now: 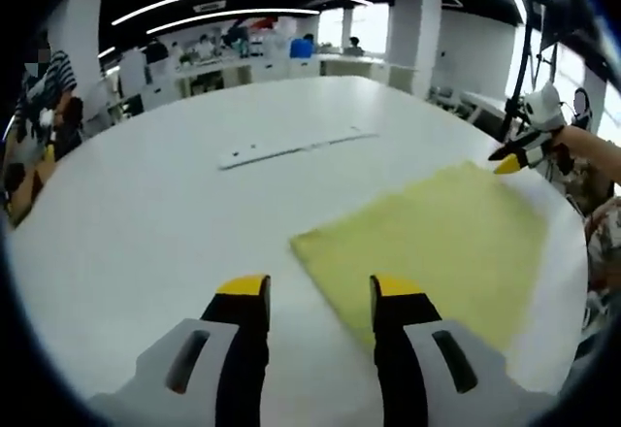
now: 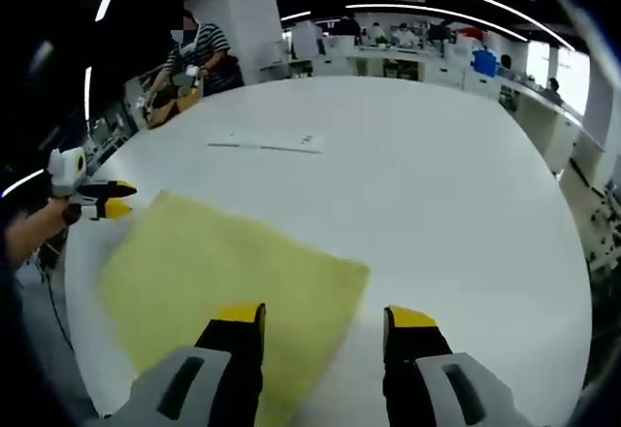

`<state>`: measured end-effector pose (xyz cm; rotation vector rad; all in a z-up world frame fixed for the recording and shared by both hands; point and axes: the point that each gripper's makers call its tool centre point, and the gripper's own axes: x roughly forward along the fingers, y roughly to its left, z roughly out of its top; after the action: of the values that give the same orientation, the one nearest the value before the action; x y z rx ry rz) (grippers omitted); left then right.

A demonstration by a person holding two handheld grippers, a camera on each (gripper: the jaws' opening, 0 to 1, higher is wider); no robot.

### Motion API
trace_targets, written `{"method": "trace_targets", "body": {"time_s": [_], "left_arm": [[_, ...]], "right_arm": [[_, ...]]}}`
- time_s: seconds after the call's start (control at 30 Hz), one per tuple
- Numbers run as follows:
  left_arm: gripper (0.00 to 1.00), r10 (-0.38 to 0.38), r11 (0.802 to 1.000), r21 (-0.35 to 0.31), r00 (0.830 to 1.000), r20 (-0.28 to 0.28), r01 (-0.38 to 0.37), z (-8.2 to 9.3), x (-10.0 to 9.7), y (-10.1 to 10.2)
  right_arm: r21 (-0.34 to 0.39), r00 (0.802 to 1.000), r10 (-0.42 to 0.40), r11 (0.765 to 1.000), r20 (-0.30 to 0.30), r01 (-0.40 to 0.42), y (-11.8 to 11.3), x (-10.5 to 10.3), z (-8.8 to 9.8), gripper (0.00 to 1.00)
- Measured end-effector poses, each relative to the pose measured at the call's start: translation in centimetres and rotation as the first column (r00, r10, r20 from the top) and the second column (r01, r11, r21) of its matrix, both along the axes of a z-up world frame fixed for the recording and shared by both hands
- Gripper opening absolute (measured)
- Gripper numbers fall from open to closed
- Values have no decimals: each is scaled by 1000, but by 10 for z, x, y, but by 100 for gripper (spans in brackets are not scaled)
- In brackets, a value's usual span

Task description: Fold the garment on the visible template until the final outline fits inside the template.

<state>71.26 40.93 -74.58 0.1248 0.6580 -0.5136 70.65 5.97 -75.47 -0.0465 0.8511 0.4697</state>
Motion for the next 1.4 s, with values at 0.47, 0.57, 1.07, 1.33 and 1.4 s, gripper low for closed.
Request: {"method": "trace_targets", "body": {"time_s": [0.47, 0.57, 1.07, 1.33, 1.4], "left_arm": [[52, -85, 995, -41, 996, 5, 86, 4, -49, -7], [52, -100, 993, -67, 995, -10, 99, 2, -62, -10], [47, -127, 989, -87, 990, -66, 121, -12, -102, -8], [35, -120, 985, -143, 983, -136, 100, -24, -115, -12], [33, -125, 983, -150, 982, -140, 104, -26, -118, -13]], "right_arm": [[60, 997, 76, 995, -23, -74, 5, -56, 7, 66], [70, 996, 84, 994, -35, -82, 4, -66, 4, 67], [69, 992, 113, 992, -46, -110, 0, -108, -6, 58], [69, 991, 117, 991, -62, -113, 1, -122, -14, 46], [72, 992, 111, 992, -59, -106, 0, -123, -15, 45]]}}
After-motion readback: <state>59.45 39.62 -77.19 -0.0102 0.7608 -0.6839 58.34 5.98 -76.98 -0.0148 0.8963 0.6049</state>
